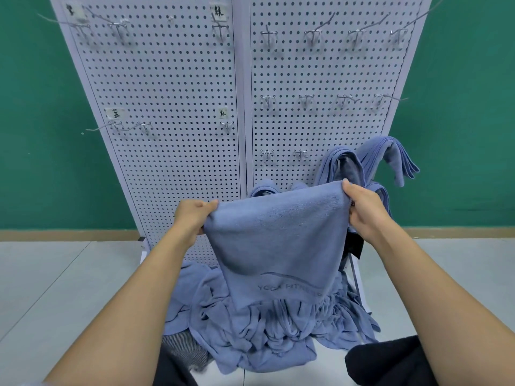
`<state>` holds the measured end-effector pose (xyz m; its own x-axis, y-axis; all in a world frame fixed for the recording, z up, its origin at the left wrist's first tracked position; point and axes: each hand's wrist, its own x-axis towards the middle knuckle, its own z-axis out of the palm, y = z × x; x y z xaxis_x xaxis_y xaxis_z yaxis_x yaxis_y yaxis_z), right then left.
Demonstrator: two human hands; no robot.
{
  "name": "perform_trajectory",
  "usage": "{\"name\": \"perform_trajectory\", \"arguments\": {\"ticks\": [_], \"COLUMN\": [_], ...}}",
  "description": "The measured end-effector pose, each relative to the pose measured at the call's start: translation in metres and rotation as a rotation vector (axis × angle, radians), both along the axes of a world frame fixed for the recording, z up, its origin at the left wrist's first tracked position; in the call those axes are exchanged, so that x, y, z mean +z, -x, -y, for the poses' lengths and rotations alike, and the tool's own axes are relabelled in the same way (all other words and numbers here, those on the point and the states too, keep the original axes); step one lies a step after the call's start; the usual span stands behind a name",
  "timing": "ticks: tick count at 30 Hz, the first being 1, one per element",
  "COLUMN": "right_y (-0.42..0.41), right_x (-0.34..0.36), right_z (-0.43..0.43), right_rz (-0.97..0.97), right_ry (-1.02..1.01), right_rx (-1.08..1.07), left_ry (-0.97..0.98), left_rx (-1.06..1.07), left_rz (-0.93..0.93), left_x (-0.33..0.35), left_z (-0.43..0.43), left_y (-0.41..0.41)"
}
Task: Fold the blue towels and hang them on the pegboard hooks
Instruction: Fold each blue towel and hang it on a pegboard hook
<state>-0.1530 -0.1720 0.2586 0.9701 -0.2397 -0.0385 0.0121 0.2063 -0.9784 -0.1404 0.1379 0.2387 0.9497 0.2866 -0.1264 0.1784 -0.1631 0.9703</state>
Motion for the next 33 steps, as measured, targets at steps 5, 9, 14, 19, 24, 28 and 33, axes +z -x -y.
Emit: {"name": "perform_trajectory", "arguments": {"ticks": [5, 9, 14, 19, 24, 28, 33], "right_y": [-0.002, -0.006, -0.006, -0.007, -0.008, -0.010, -0.008], "right_x": [-0.006, -0.009, -0.015, -0.017, -0.020, -0.025, -0.025], "right_z": [0.003, 0.008, 0.012, 0.015, 0.020, 0.021, 0.020], "right_rz": [-0.023, -0.055, -0.087, -0.066, -0.067, -0.034, 0.060], "right_ry": [0.049, 0.025, 0.030, 0.064, 0.130, 0.308, 0.738], "right_rx": [-0.003, -0.040, -0.065, -0.079, -0.027, -0.016, -0.147], "left_ry": [0.316, 0.368, 0.370, 0.358, 0.183, -0.096, -0.334], "left_rx": [0.028, -0.009, 0.029, 0.022, -0.083, -0.095, -0.059], "left_rz": [-0.046, -0.073, 0.008, 0.079, 0.129, 0.167, 0.232], "left_x": [0.008, 0.009, 0.008, 0.006, 0.008, 0.008, 0.001], "left_z": [-0.001, -0.005, -0.007, -0.015, -0.015, -0.013, -0.019], "left_y": [0.000, 0.000, -0.002, -0.006, -0.002, 0.003, 0.001]}}
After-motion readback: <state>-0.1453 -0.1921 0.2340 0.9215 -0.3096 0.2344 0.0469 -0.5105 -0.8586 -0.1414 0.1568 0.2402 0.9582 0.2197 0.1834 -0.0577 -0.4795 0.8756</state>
